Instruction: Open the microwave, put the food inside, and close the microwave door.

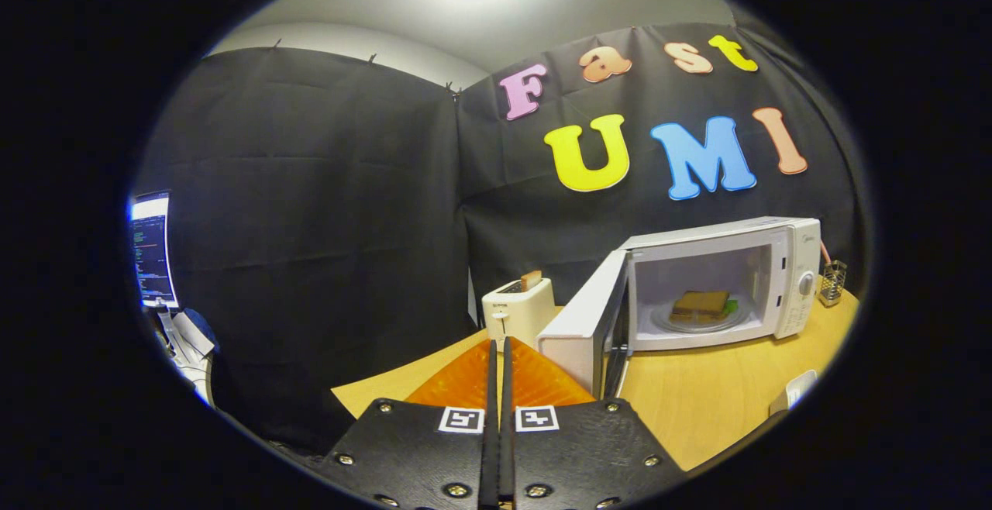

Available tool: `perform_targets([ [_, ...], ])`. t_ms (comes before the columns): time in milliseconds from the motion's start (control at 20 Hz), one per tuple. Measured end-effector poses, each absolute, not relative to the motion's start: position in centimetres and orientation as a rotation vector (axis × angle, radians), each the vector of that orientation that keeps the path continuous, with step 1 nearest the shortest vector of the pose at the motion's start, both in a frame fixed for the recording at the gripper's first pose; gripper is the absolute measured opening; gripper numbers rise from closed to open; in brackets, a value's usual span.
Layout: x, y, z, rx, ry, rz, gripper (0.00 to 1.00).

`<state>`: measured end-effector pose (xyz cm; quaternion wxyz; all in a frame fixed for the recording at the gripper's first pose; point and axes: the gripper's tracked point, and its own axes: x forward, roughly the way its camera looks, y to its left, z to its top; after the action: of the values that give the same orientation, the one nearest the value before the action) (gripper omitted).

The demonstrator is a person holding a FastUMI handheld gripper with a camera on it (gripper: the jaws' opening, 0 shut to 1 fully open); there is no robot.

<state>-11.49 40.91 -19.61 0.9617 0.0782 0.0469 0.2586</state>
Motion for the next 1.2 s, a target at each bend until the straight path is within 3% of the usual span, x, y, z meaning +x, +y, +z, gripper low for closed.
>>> perform_targets([
  [450, -10.4, 30.6, -19.4, 0.210, 0.090, 0.372, 0.01],
  [1200, -1.5, 16.3, -19.8, 0.192, 0.090, 0.073, 0.01],
])
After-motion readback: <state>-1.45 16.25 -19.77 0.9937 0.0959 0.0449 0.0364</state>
